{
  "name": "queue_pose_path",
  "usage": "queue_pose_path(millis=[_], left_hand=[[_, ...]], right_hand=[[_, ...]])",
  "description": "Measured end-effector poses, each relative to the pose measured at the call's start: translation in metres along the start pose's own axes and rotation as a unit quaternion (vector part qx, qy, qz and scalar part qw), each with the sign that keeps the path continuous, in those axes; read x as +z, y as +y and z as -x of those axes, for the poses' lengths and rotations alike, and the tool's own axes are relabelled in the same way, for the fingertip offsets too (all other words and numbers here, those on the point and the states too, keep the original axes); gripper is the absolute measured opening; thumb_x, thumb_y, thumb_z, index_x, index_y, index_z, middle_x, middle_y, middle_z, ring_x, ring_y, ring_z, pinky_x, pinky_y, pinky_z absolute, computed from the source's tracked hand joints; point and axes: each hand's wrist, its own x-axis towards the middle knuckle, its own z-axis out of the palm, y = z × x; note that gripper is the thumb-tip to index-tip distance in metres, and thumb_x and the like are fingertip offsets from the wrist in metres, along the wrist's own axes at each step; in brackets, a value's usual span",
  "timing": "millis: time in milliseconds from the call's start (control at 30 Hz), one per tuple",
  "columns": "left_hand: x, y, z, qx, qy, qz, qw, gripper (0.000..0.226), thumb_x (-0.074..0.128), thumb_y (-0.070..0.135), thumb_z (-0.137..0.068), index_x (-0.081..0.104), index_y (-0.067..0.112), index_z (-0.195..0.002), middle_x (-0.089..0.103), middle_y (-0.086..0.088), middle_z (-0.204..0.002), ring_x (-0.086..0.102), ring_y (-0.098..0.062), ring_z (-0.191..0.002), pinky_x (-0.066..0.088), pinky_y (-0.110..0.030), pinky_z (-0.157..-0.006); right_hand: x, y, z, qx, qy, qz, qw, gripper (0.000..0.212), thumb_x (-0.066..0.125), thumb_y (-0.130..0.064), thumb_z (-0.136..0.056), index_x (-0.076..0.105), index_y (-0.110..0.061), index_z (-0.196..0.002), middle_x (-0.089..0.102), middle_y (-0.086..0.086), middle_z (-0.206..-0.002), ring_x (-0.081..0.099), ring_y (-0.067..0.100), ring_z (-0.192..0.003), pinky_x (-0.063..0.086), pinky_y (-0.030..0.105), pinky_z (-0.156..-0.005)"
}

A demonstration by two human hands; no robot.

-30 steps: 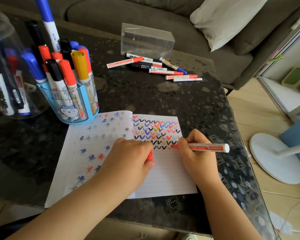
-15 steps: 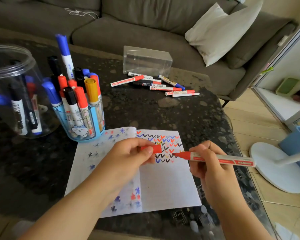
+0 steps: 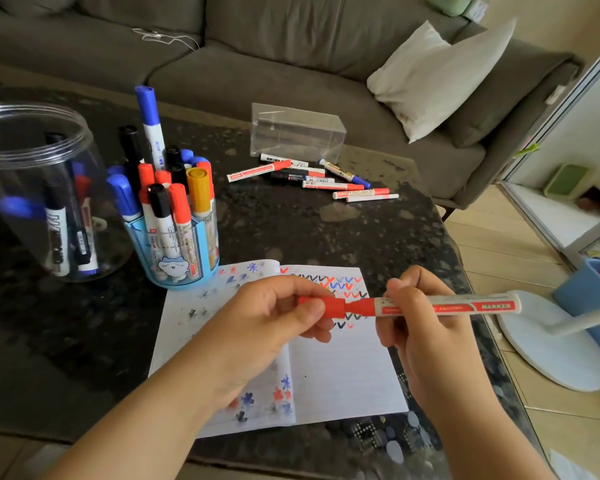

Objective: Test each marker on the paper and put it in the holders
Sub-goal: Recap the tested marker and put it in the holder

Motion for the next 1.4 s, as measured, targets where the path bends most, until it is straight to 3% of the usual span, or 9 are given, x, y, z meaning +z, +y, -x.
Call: queue_pose_path(millis=[233,367,633,833,967,1100,1167,1300,1400], left_hand=[[0.003,0.003,0.005,-0.002,-0.052,-0.14,0.989,0.017,0.049,0.031,-0.093,0.064,0.025,-0.097,0.071,0.011,-0.076,0.067,-0.004,-0.075,0.049,-0.029,-0.086],[0.006,0.007,0.01,0.005,-0.048,-0.138,0.989,0.022,0.046,0.032,-0.094,0.065,0.021,-0.089,0.061,0.011,-0.062,0.055,0.001,-0.059,0.048,-0.024,-0.073],[-0.002,0.01,0.013,0.044,0.012,-0.196,0.98,0.02,0.047,0.035,-0.093,0.063,0.026,-0.084,0.062,0.013,-0.062,0.056,0.002,-0.059,0.045,-0.012,-0.062],[-0.022,0.005,0.011,0.113,0.107,-0.259,0.953,0.008,0.062,0.031,-0.085,0.068,0.029,-0.09,0.067,0.014,-0.071,0.063,-0.002,-0.07,0.051,-0.02,-0.069],[-0.045,0.01,0.015,0.157,0.186,-0.236,0.941,0.002,0.068,0.026,-0.079,0.068,0.024,-0.078,0.066,0.012,-0.066,0.06,-0.002,-0.062,0.045,-0.014,-0.06],[-0.061,0.019,0.026,0.186,0.218,-0.218,0.933,0.004,0.069,0.025,-0.077,0.069,0.021,-0.077,0.067,0.007,-0.069,0.062,-0.008,-0.067,0.047,-0.017,-0.062],[-0.068,0.024,0.032,0.198,0.229,-0.213,0.929,0.006,0.07,0.027,-0.077,0.071,0.023,-0.081,0.067,0.005,-0.074,0.062,-0.01,-0.074,0.049,-0.02,-0.066],[-0.088,0.03,0.044,0.228,0.254,-0.213,0.915,0.014,0.069,0.037,-0.077,0.071,0.028,-0.087,0.062,0.007,-0.08,0.061,-0.008,-0.079,0.049,-0.02,-0.069],[-0.117,0.032,0.053,0.268,0.351,-0.286,0.85,0.025,0.056,0.046,-0.079,0.066,0.028,-0.092,0.058,0.012,-0.08,0.058,-0.006,-0.079,0.045,-0.011,-0.067]], right_hand=[[0.01,0.0,-0.002,-0.006,0.005,0.072,0.997,0.03,0.065,-0.034,-0.069,0.047,-0.02,-0.05,0.037,-0.001,-0.046,0.03,0.014,-0.048,0.026,0.03,-0.048],[0.017,0.002,-0.001,0.002,0.031,-0.006,0.999,0.034,0.057,-0.022,-0.075,0.04,-0.021,-0.046,0.036,-0.003,-0.044,0.031,0.014,-0.046,0.027,0.03,-0.048],[0.041,0.005,0.0,0.047,0.026,-0.11,0.992,0.04,0.056,-0.013,-0.086,0.038,-0.02,-0.05,0.036,0.0,-0.047,0.035,0.012,-0.047,0.034,0.028,-0.052],[0.044,0.021,0.01,0.184,0.004,-0.032,0.982,0.036,0.057,-0.041,-0.084,0.06,-0.008,-0.07,0.043,-0.001,-0.047,0.032,0.01,-0.044,0.029,0.021,-0.043],[0.035,0.016,0.015,-0.032,0.085,0.255,0.963,0.013,0.066,-0.024,-0.083,0.058,-0.019,-0.073,0.051,-0.006,-0.05,0.041,0.008,-0.047,0.034,0.014,-0.046],[0.065,-0.009,0.004,-0.163,-0.079,0.411,0.894,0.03,0.068,-0.029,-0.079,0.053,-0.047,-0.099,0.051,-0.03,-0.088,0.053,-0.001,-0.085,0.045,0.011,-0.072],[0.091,-0.017,0.0,-0.188,-0.134,0.417,0.879,0.033,0.068,-0.033,-0.08,0.05,-0.049,-0.102,0.05,-0.033,-0.09,0.051,-0.004,-0.091,0.044,0.01,-0.076],[0.132,-0.022,-0.005,-0.223,-0.183,0.351,0.891,0.032,0.066,-0.025,-0.084,0.048,-0.05,-0.08,0.059,-0.019,-0.069,0.056,0.002,-0.077,0.046,0.014,-0.067],[0.156,-0.038,-0.012,-0.227,-0.187,0.312,0.903,0.034,0.068,-0.026,-0.083,0.045,-0.05,-0.086,0.063,-0.017,-0.07,0.06,-0.001,-0.073,0.047,0.012,-0.064]])
